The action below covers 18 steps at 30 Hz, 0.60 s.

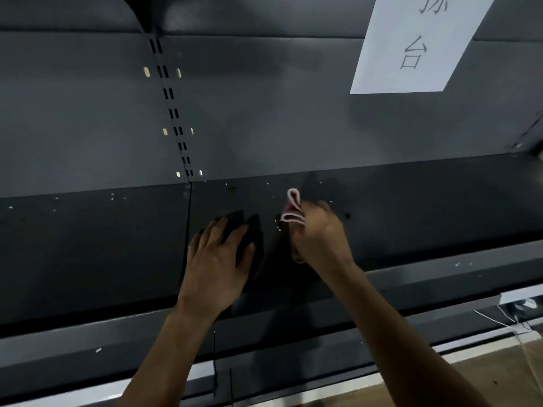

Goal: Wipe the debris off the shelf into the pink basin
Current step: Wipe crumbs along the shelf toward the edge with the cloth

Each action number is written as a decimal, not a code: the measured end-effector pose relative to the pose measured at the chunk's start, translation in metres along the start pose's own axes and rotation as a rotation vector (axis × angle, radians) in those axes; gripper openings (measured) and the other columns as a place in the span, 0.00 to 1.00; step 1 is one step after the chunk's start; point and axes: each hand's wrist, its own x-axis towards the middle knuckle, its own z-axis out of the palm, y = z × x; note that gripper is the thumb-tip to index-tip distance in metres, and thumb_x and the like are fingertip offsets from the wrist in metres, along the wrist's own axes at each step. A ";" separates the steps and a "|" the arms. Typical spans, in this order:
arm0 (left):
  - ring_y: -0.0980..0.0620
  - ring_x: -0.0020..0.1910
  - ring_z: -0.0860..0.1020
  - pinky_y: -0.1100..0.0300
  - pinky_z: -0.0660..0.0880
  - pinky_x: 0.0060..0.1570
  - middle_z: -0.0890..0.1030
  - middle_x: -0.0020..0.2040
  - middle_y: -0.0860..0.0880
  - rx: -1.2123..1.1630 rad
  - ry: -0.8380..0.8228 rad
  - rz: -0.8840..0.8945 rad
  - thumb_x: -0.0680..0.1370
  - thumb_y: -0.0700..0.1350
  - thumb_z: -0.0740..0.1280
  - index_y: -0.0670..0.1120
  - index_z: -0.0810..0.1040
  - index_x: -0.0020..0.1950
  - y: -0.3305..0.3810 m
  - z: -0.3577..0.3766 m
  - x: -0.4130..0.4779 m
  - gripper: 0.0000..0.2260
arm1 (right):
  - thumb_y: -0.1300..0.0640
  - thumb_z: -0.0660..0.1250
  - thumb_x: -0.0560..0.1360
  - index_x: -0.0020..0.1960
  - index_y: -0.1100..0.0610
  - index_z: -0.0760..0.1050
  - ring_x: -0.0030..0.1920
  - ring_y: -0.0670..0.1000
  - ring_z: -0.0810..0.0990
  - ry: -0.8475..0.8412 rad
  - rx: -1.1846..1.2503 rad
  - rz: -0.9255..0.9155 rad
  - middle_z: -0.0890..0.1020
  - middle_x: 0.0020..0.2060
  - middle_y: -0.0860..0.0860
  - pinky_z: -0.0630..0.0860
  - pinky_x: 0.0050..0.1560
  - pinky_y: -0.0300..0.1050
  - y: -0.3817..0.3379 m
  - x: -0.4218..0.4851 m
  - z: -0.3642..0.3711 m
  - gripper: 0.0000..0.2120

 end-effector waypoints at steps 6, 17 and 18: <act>0.45 0.75 0.62 0.42 0.59 0.73 0.66 0.75 0.45 0.062 -0.061 0.052 0.79 0.63 0.49 0.55 0.69 0.73 0.005 0.002 0.013 0.27 | 0.42 0.58 0.80 0.45 0.56 0.77 0.41 0.60 0.81 0.064 -0.148 0.214 0.79 0.37 0.55 0.70 0.40 0.42 0.089 0.024 -0.066 0.19; 0.51 0.78 0.53 0.44 0.51 0.76 0.58 0.79 0.50 0.078 -0.096 0.031 0.77 0.69 0.46 0.60 0.62 0.76 0.008 0.011 0.021 0.29 | 0.61 0.63 0.77 0.52 0.61 0.76 0.42 0.62 0.80 -0.019 -0.208 0.023 0.76 0.51 0.58 0.79 0.45 0.53 0.054 0.033 -0.019 0.06; 0.51 0.78 0.52 0.45 0.51 0.76 0.58 0.79 0.51 0.085 -0.100 0.027 0.77 0.69 0.45 0.61 0.61 0.76 0.007 0.011 0.021 0.29 | 0.59 0.63 0.78 0.54 0.61 0.75 0.42 0.60 0.81 -0.046 -0.197 -0.020 0.76 0.52 0.57 0.79 0.46 0.52 0.041 0.032 -0.011 0.07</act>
